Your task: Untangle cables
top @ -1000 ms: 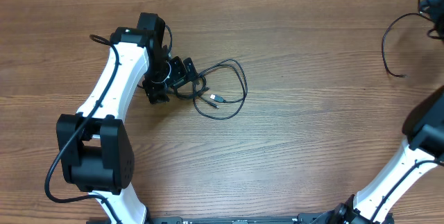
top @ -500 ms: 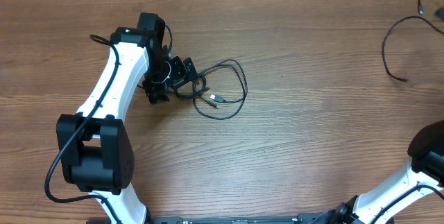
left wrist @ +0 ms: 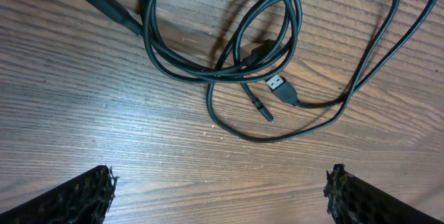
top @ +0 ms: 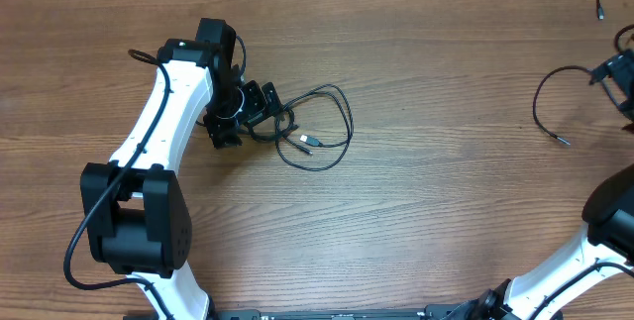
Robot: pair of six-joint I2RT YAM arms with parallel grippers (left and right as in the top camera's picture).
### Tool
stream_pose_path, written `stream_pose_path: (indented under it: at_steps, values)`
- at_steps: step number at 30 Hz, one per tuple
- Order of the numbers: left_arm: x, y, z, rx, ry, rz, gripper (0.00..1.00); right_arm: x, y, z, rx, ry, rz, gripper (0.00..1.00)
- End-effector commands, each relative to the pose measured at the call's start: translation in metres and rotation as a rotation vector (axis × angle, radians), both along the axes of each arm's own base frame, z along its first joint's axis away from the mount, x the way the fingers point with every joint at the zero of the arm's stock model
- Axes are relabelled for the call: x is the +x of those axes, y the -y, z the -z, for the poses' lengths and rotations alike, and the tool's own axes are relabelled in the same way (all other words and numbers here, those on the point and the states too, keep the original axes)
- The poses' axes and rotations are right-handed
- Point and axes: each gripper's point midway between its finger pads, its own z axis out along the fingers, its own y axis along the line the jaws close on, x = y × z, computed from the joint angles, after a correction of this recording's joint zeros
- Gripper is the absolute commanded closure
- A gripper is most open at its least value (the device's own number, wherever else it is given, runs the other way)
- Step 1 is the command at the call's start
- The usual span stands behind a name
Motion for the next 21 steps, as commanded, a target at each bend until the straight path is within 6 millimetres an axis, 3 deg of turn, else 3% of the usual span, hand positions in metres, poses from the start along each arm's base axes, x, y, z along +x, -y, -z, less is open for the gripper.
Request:
stream_pose_path:
  at_steps: [1, 5, 10, 15, 21]
  values:
    - [0.003, 0.002, -0.005, 0.004, 0.026, 0.026, 0.00, -0.001, -0.009, 0.023, 0.049, -0.006, -0.014, 0.00]
    - [0.003, 0.002, -0.005, 0.004, 0.026, 0.026, 0.01, -0.007, -0.019, 0.054, 0.097, -0.024, -0.013, 0.00]
    - [0.003, 0.002, -0.005, 0.004, 0.026, 0.026, 0.00, -0.016, -0.030, 0.080, 0.135, -0.048, -0.016, 0.00]
    - [0.003, 0.002, -0.005, 0.004, 0.026, 0.026, 0.00, -0.008, -0.031, 0.087, 0.116, -0.025, -0.031, 0.01]
    - [0.003, 0.002, -0.005, 0.004, 0.026, 0.026, 0.00, 0.002, -0.038, 0.088, 0.077, -0.023, -0.096, 0.08]
